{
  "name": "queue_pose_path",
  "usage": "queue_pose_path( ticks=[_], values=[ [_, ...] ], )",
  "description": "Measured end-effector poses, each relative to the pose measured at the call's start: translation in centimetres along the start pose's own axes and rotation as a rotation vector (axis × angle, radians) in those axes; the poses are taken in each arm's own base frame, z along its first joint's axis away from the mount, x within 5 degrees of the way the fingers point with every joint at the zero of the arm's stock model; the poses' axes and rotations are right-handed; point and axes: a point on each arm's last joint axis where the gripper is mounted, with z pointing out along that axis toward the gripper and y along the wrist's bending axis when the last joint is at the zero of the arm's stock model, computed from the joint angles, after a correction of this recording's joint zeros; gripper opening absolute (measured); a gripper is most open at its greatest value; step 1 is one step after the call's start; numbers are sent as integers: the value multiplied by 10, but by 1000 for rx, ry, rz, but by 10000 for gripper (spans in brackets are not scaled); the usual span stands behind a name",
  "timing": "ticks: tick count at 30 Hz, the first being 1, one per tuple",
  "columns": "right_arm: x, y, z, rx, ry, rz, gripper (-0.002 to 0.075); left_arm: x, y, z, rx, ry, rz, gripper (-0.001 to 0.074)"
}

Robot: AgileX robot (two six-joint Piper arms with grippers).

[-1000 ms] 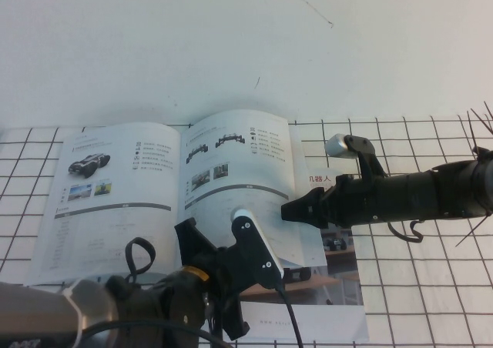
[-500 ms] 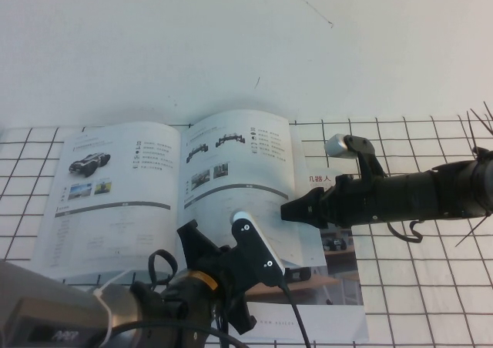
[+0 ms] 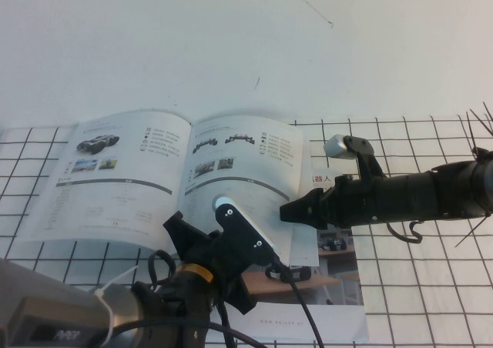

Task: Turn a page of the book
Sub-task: Open the closed book

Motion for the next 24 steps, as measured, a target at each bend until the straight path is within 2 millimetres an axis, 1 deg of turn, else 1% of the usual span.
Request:
queue_pose_path(
  ticks=[8, 11, 20, 24],
  values=[
    [2, 4, 0, -44, 25, -23, 333, 0, 1, 0, -16, 2, -20, -2],
    [2, 6, -3, -32, 59, -76, 334, -1, 3, 0, -33, -6, -26, -3],
    [-11, 19, -25, 104, 153, -271, 334, -2, 4, 0, -47, -18, -56, -3],
    [-16, 24, -33, 144, 181, -314, 334, -2, 5, 0, -50, -20, -64, -3]
  ],
)
